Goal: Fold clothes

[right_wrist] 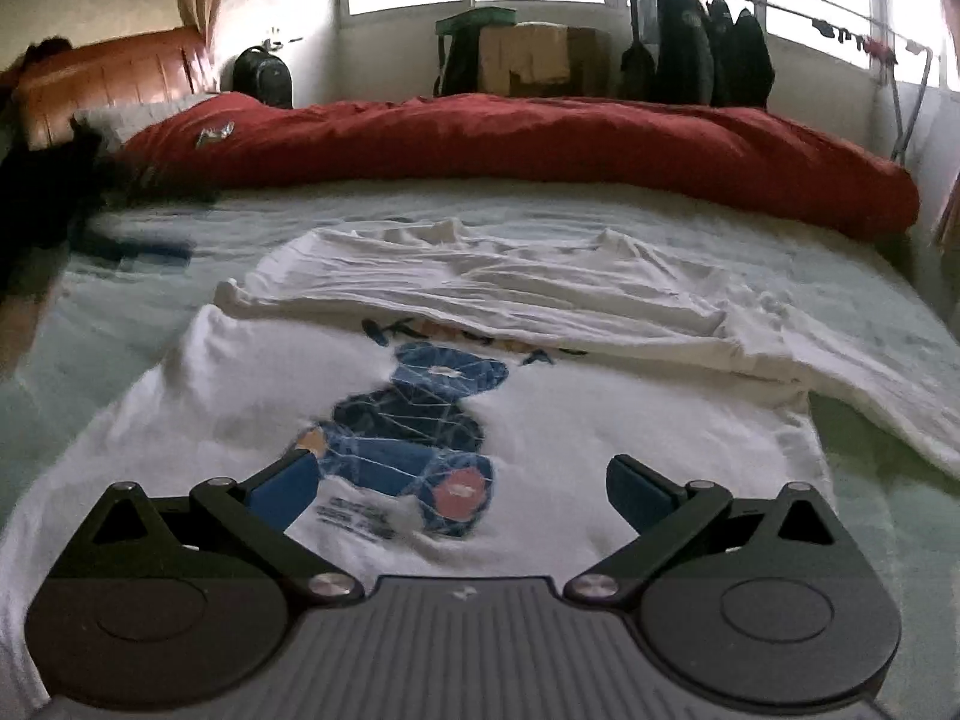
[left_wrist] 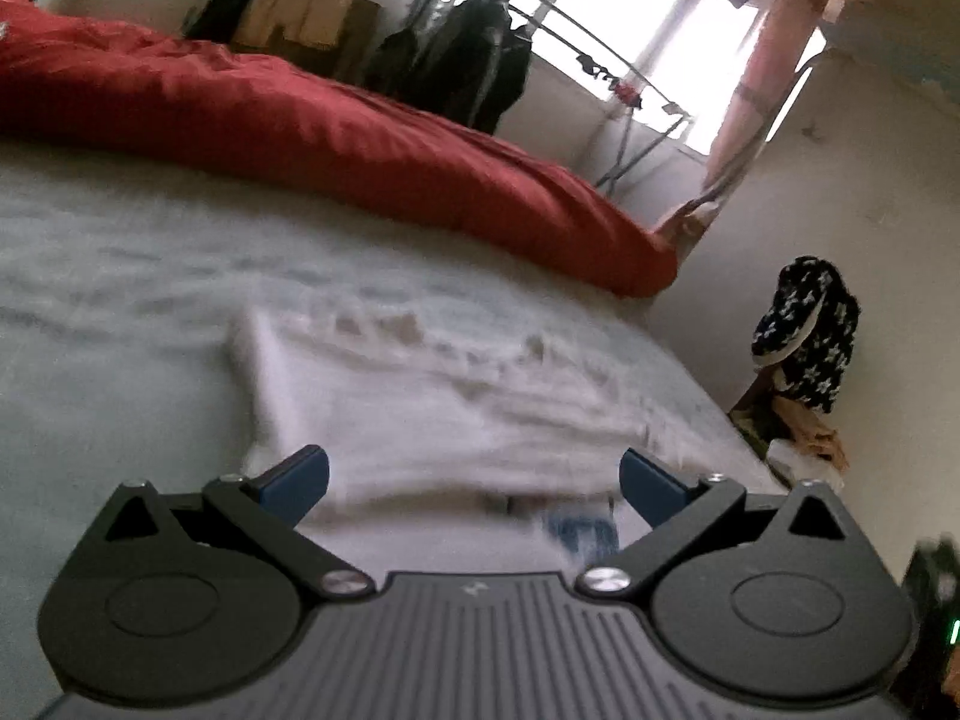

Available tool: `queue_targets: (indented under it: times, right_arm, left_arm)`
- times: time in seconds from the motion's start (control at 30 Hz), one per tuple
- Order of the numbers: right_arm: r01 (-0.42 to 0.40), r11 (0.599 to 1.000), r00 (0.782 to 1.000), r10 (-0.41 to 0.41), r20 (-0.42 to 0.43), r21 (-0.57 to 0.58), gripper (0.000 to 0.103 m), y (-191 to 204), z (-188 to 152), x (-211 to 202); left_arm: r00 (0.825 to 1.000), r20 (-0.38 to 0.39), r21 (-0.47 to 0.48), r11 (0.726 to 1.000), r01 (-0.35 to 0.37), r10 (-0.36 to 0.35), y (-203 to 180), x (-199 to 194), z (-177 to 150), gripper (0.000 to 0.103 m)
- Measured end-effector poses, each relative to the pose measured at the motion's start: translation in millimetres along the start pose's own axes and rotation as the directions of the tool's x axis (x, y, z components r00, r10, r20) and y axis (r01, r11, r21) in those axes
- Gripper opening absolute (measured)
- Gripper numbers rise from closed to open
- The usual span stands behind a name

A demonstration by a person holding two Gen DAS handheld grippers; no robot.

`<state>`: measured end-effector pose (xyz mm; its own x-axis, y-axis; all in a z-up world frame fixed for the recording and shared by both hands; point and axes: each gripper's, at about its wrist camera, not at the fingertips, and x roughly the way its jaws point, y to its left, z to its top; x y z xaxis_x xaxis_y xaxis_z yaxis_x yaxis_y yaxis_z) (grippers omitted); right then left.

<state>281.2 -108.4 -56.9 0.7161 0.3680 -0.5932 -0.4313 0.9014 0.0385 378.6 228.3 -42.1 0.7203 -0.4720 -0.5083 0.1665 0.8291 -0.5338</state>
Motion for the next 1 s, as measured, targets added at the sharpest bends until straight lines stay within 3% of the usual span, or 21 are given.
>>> queue_targets:
  times: [0.13,0.2,0.27,0.4,0.47,0.6,0.7,0.8,0.87,1.0]
  right_arm:
    - [-0.041,0.999,0.999,0.041,-0.003,0.024,0.103,-7.1,-5.1,7.0]
    - [-0.049,0.998,0.999,0.050,-0.019,0.041,0.103,-10.8,-7.1,11.8]
    - [-0.048,0.998,0.999,0.049,-0.023,0.040,0.103,-14.7,-9.8,13.8]
    - [-0.055,0.996,0.998,0.056,-0.018,0.066,0.103,-24.0,-13.3,15.4]
    - [-0.066,0.994,0.998,0.068,-0.014,0.084,0.103,-27.9,-13.8,16.3]
    - [-0.068,0.995,0.998,0.069,-0.012,0.073,0.103,-27.0,-13.8,17.1]
    - [-0.075,0.994,0.997,0.076,-0.013,0.077,0.103,-28.6,-14.0,17.5]
    - [-0.076,0.994,0.997,0.077,-0.012,0.082,0.103,-30.2,-14.2,17.1]
    - [-0.074,0.994,0.997,0.075,-0.012,0.079,0.103,-29.9,-14.4,17.1]
    - [-0.069,0.995,0.997,0.070,-0.013,0.073,0.103,-29.4,-14.8,17.2]
  left_arm:
    - [0.994,-0.103,-0.155,0.987,0.030,-0.046,35.1,50.4,29.5,0.102]
    - [0.992,-0.129,-0.196,0.981,-0.012,-0.014,49.5,63.4,26.5,0.102]
    - [0.992,-0.110,-0.187,0.979,-0.081,0.062,58.1,61.1,23.4,0.096]
    - [0.994,-0.051,-0.185,0.977,-0.109,0.101,56.1,47.7,35.7,0.098]
    - [0.997,-0.026,-0.194,0.978,-0.081,0.078,54.6,50.2,45.2,0.099]
    - [0.997,-0.061,-0.270,0.962,0.028,-0.046,62.8,78.8,50.1,0.100]
    - [0.995,-0.054,-0.239,0.967,-0.090,0.079,69.0,92.5,51.5,0.097]
    - [0.981,-0.023,-0.231,0.954,-0.190,0.190,70.0,91.5,57.5,0.097]
    - [0.977,0.001,-0.220,0.953,-0.209,0.214,66.1,84.3,63.5,0.098]
    - [0.992,0.009,-0.219,0.968,-0.124,0.130,58.9,85.0,63.0,0.099]
